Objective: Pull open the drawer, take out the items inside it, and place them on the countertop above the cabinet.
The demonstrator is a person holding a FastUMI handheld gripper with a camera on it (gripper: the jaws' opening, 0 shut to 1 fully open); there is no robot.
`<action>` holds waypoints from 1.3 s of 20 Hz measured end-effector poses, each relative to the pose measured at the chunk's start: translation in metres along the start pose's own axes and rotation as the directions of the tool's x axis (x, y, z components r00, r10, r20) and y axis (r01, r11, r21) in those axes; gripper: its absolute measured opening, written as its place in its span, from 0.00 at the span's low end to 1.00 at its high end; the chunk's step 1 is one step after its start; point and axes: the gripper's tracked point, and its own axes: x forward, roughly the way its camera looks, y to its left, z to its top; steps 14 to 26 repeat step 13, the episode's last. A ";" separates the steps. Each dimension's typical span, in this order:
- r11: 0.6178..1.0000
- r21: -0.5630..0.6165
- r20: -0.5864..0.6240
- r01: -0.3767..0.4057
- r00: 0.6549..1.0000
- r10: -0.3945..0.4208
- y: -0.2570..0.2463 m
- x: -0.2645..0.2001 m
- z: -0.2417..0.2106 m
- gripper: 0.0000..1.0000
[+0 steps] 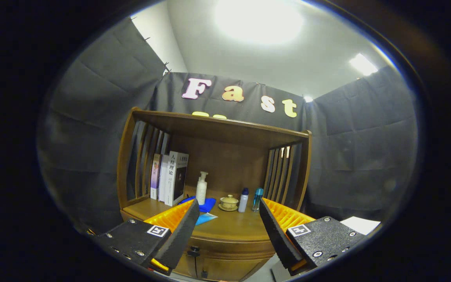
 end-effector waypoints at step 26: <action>0.991 0.133 -0.025 -0.020 0.999 0.024 -0.005 0.005 -0.021 0.95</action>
